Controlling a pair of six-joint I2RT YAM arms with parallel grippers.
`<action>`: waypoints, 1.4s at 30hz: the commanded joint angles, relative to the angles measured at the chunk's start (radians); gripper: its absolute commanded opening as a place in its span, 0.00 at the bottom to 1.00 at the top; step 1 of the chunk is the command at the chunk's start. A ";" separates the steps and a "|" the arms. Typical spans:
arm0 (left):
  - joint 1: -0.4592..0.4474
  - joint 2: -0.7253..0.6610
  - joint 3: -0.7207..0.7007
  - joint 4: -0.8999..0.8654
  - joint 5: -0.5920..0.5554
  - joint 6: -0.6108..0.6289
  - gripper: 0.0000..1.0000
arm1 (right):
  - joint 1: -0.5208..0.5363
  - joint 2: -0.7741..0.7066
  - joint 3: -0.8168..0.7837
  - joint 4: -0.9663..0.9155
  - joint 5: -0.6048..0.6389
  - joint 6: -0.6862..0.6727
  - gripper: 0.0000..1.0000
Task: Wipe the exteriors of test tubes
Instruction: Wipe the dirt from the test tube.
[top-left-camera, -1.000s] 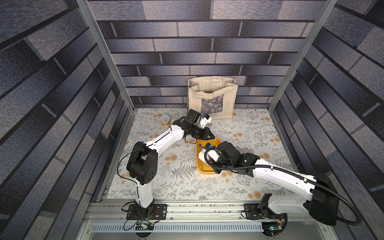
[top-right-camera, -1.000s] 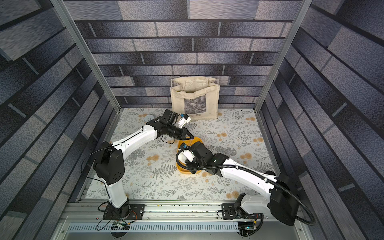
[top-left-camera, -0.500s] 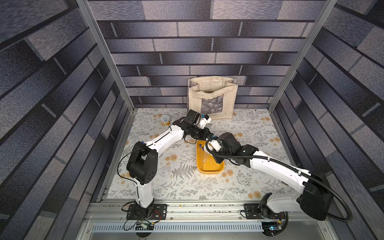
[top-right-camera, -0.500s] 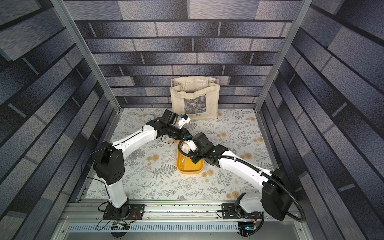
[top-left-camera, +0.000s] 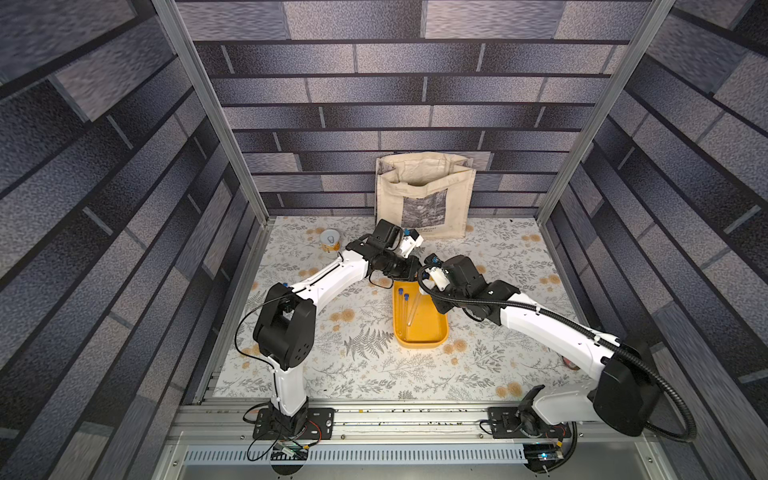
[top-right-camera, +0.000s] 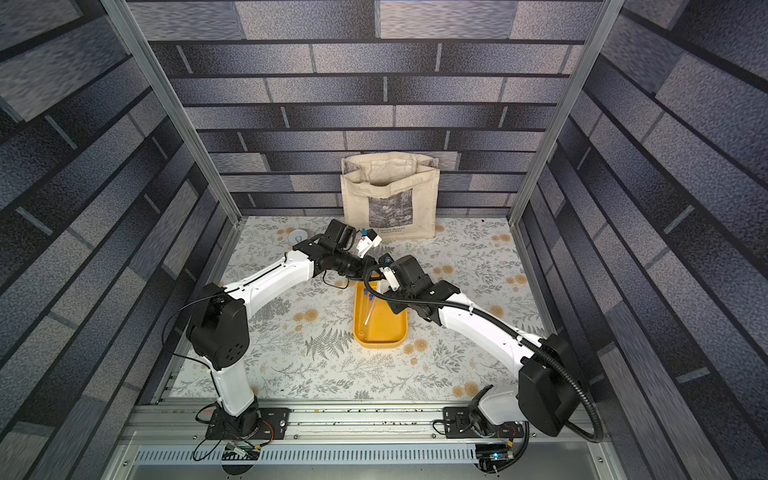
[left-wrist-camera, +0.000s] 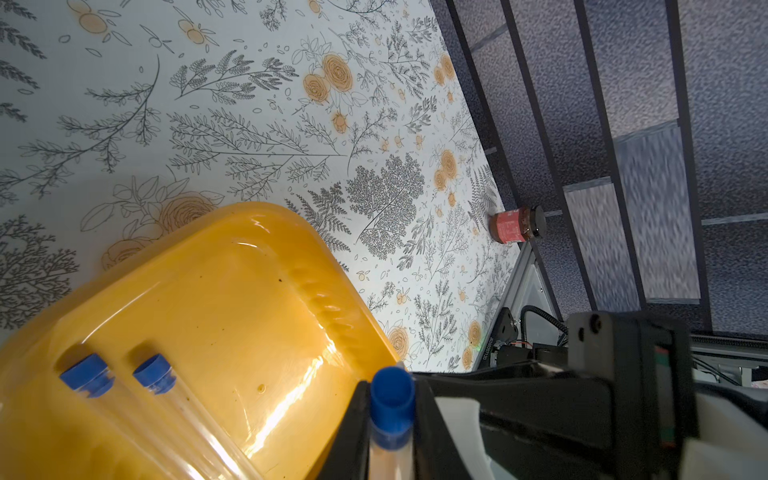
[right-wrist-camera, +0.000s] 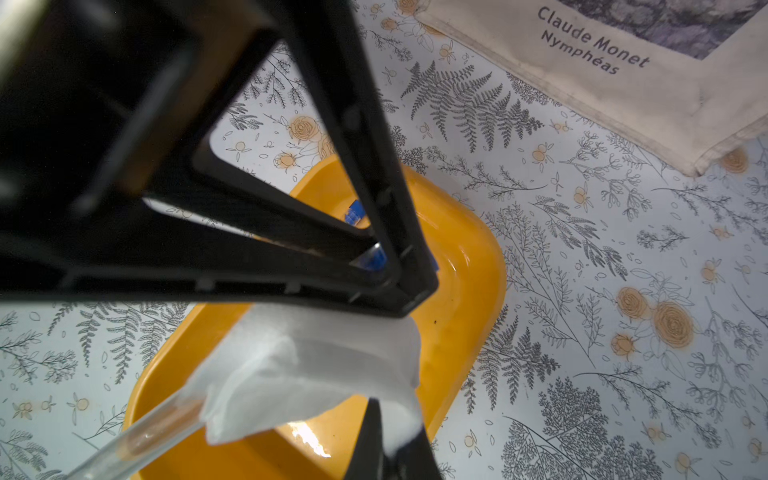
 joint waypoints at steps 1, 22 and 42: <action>-0.006 -0.040 -0.007 -0.003 0.020 -0.005 0.11 | -0.006 -0.011 -0.013 0.014 0.057 0.009 0.00; -0.006 -0.038 -0.010 -0.001 0.021 -0.006 0.12 | -0.006 -0.028 -0.080 0.136 -0.013 -0.142 0.00; -0.004 -0.043 -0.008 -0.001 0.019 -0.008 0.12 | 0.046 -0.120 -0.207 0.170 -0.241 -0.139 0.00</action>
